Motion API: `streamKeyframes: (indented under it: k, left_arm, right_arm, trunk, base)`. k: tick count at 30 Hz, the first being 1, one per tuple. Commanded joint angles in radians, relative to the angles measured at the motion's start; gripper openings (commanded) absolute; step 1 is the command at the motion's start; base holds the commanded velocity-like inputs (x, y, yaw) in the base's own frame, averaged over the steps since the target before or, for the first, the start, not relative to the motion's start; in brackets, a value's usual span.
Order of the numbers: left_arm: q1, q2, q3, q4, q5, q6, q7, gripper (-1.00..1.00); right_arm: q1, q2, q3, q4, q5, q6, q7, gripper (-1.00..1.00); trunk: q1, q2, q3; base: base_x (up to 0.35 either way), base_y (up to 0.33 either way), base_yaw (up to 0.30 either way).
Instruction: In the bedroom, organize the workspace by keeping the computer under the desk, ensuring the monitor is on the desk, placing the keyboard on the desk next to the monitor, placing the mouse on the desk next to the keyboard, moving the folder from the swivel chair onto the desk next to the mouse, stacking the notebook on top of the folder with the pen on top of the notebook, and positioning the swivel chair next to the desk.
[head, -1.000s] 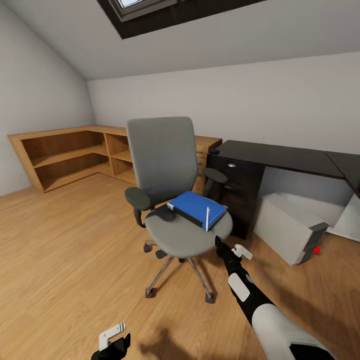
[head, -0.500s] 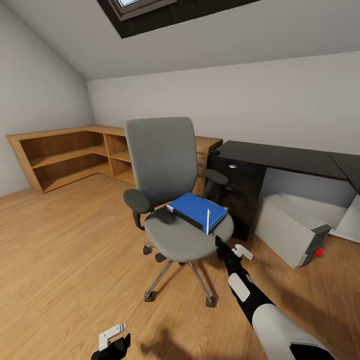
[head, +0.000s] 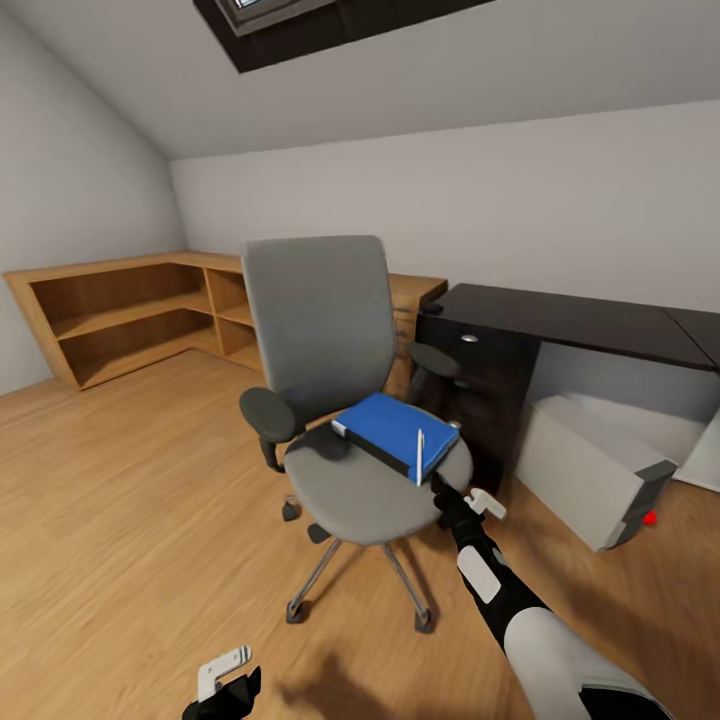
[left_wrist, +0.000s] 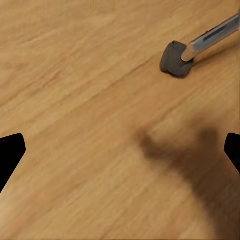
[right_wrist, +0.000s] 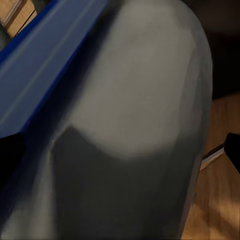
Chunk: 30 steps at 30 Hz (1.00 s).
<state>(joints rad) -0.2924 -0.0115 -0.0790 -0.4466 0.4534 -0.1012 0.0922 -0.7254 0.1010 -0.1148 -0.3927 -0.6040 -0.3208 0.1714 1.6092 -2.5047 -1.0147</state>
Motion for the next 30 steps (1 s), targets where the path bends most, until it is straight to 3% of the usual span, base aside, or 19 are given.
streamKeyframes:
  k: [1,13,30]
  left_arm:
    - [-0.001,0.001,-0.008,0.000,0.008,-0.005,0.007,1.00]
    - [-0.001,0.001,-0.008,0.000,0.008,-0.005,0.007,1.00]
    - [-0.001,0.001,-0.008,0.000,0.008,-0.005,0.007,1.00]
  right_arm:
    - [0.000,0.001,0.001,0.003,-0.011,-0.001,0.010,1.00]
    - [0.000,0.006,0.004,0.003,-0.011,0.000,0.007,1.00]
    - [0.000,0.005,0.004,0.003,-0.011,0.000,0.007,1.00]
  trunk:
    - [0.000,0.000,-0.001]
    - [0.000,0.000,-0.001]
    - [0.000,0.000,-0.001]
  base:
    - [0.176,0.000,0.000]
    - [0.031,0.000,0.007]
    - [0.000,0.000,0.116]
